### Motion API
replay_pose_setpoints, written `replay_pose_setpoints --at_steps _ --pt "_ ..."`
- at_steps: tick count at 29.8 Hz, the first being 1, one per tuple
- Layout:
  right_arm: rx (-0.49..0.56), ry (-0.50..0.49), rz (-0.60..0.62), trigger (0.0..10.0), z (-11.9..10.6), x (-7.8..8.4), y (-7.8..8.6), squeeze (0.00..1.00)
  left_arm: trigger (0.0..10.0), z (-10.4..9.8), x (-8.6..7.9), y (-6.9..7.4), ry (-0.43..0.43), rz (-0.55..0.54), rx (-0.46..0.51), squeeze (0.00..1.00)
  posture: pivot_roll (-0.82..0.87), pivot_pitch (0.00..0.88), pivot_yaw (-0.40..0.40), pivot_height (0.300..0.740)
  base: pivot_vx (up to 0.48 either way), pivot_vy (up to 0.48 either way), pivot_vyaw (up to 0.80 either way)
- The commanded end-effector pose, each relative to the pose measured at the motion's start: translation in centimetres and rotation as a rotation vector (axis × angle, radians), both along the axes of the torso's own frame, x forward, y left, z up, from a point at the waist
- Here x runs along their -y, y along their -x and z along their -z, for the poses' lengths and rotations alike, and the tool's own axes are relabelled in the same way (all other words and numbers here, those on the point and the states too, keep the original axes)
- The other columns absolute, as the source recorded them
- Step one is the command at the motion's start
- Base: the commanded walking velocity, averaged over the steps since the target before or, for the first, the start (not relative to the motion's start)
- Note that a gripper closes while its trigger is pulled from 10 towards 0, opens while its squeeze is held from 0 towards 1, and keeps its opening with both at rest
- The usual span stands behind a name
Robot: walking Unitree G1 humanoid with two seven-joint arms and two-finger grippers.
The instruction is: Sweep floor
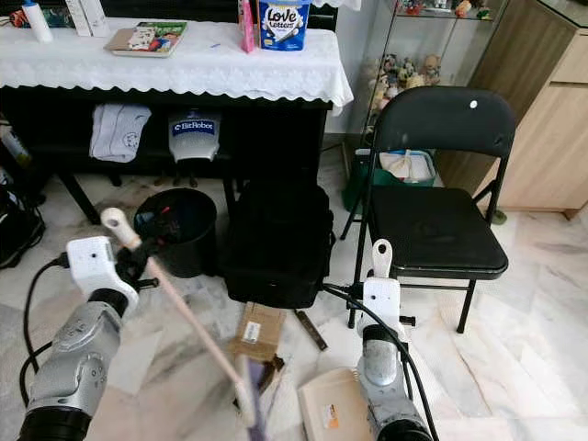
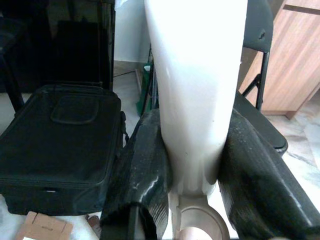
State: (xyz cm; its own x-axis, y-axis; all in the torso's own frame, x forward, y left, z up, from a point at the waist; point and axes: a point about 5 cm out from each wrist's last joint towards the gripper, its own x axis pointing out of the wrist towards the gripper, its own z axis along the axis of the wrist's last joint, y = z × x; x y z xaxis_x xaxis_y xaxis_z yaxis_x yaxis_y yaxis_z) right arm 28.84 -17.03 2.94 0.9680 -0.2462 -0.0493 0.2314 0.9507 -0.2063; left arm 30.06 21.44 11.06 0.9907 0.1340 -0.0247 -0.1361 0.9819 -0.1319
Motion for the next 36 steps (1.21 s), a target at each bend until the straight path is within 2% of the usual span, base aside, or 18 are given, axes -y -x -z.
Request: replay_pose_setpoints --at_steps 1,8,13,17,19,21,22,23,26,27,28,31,33,36 --pt "-0.005 -0.002 0.003 10.0 0.0 0.0 -0.1 0.00 10.0 -0.9 -0.5 -0.2 -0.024 -0.048 0.052 0.00 0.08 0.096 -0.039 0.740 0.000 0.000 0.00" --pt "-0.004 -0.001 0.003 10.0 0.0 0.1 -0.1 0.00 10.0 -1.3 -1.0 -0.3 -0.074 -0.117 0.096 0.00 0.08 0.092 -0.040 0.740 0.000 0.000 0.00" --pt "-0.005 0.005 0.007 10.0 0.0 0.1 -0.1 0.00 10.0 -0.4 -0.5 0.1 -0.180 -0.038 0.073 0.00 0.09 0.091 -0.039 0.740 0.000 0.000 0.00" --pt "-0.005 0.007 0.012 10.0 0.0 0.2 -0.1 0.00 10.0 -0.1 -0.7 0.3 -0.246 -0.033 0.061 0.00 0.08 0.091 -0.039 0.740 0.000 0.000 0.00" --pt "-0.009 0.010 0.018 10.0 0.0 0.3 -0.1 0.00 10.0 -0.1 -1.1 0.5 -0.413 -0.063 0.046 0.00 0.09 0.090 -0.039 0.740 0.000 0.000 0.00" --pt "-0.010 0.011 0.019 10.0 0.0 0.3 -0.1 0.00 10.0 -0.3 -1.6 0.5 -0.491 -0.115 0.044 0.00 0.09 0.090 -0.039 0.740 0.000 0.000 0.00" --pt "-0.011 0.011 0.018 10.0 0.0 0.3 -0.1 0.00 10.0 -0.8 -2.1 0.4 -0.480 -0.186 0.068 0.00 0.08 0.089 -0.040 0.740 0.000 0.000 0.00" --pt "-0.011 0.011 0.018 10.0 0.0 0.3 -0.1 0.00 10.0 -0.8 -2.1 0.4 -0.480 -0.186 0.068 0.00 0.08 0.089 -0.040 0.740 0.000 0.000 0.00" --pt "-0.010 0.012 0.018 10.0 0.0 0.2 -0.1 0.00 10.0 -1.9 -2.8 0.4 -0.413 -0.277 0.138 0.00 0.08 0.088 -0.041 0.740 0.000 0.000 0.00" --pt "-0.010 0.013 0.019 10.0 0.0 0.3 -0.1 0.00 10.0 -2.7 -2.8 0.3 -0.338 -0.286 0.200 0.00 0.08 0.087 -0.041 0.740 0.000 0.000 0.00" --pt "-0.010 0.013 0.021 10.0 0.0 0.3 -0.1 0.00 10.0 -3.2 -2.5 0.2 -0.233 -0.247 0.250 0.00 0.08 0.087 -0.041 0.740 0.000 0.000 0.00" --pt "-0.010 0.013 0.021 10.0 0.0 0.3 -0.1 0.00 10.0 -3.6 -2.1 0.2 -0.164 -0.207 0.279 0.00 0.08 0.089 -0.040 0.740 0.000 0.000 0.00" --pt "-0.011 0.012 0.021 10.0 0.0 0.3 -0.1 0.00 10.0 -3.7 -1.8 0.0 -0.082 -0.174 0.284 0.00 0.08 0.090 -0.040 0.740 0.000 0.000 0.00" --pt "-0.012 0.012 0.019 10.0 0.0 0.3 -0.1 0.00 10.0 -3.9 -1.8 -0.1 0.001 -0.170 0.293 0.00 0.08 0.091 -0.041 0.740 0.000 0.000 0.00"
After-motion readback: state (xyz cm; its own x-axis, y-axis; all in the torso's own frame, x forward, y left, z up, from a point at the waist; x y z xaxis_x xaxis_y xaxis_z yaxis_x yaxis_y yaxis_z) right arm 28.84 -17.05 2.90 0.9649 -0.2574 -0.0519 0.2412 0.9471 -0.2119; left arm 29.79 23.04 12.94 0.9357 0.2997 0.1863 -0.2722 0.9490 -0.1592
